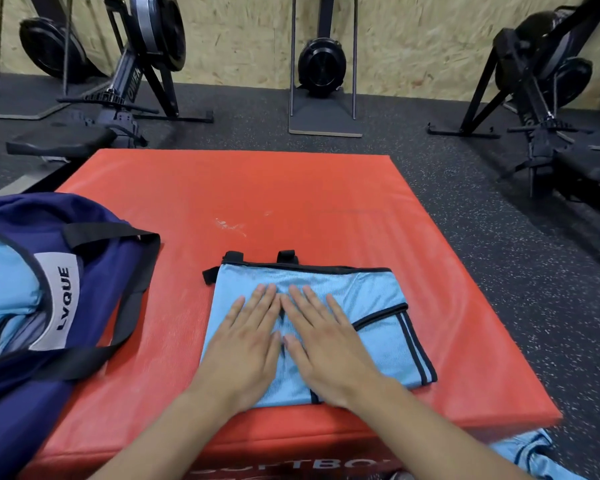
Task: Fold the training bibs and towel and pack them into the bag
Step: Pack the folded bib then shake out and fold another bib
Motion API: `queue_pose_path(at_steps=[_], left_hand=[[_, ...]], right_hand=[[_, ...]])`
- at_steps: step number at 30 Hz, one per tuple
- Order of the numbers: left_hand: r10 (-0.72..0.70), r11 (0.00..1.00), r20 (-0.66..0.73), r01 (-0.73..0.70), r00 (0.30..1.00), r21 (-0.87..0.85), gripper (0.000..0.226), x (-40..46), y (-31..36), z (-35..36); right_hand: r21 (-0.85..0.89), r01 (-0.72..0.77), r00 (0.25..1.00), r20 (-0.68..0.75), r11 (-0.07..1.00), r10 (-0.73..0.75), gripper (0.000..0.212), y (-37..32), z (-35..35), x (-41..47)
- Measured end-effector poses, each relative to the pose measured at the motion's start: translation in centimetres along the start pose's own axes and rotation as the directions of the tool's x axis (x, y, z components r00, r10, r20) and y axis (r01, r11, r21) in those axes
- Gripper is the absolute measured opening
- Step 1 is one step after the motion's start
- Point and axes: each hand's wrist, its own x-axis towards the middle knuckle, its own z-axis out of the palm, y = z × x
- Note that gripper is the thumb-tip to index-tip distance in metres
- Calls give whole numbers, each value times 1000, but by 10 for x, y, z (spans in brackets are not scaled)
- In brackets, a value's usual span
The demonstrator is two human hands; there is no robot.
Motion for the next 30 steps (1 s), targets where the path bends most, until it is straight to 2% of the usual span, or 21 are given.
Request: queue_pose_path(at_steps=[8,15,16,18,20,22,25,30], left_hand=[[-134,988,21,135,991,-68,73,-8,-16,-3],[-203,977,59,206,977,-48,80,-16,-42,-14],[-212,975,57,215,976,-50,83,-17,-47,-15],[-216,976,54,218,975,-32,88,-19,-59,-17],[-203,979,39,204,978,-22,89,-19,-68,-23],[-203,979,26,204,979,-23,83,-19,-71,-32],[-194,981,19,194,981,-19,72,-20,-67,-43],[-162,987,28,162,986,3,66,-25,-62,-50]], right_hand=[[-36,-182,981,58,983,183,76,42,-11,-12],[-129,-354,935,-34,926,352,83,85,-31,-24],[-116,-339,941,-56,934,334,81,87,-35,-21],[-24,-217,975,-64,976,215,68,85,-45,-12],[99,-68,998,-11,993,70,50,80,-50,-1],[149,8,998,54,989,-17,41,72,-48,9],[150,-13,992,125,989,-6,41,66,-36,24],[68,-140,985,108,988,132,46,65,-30,44]])
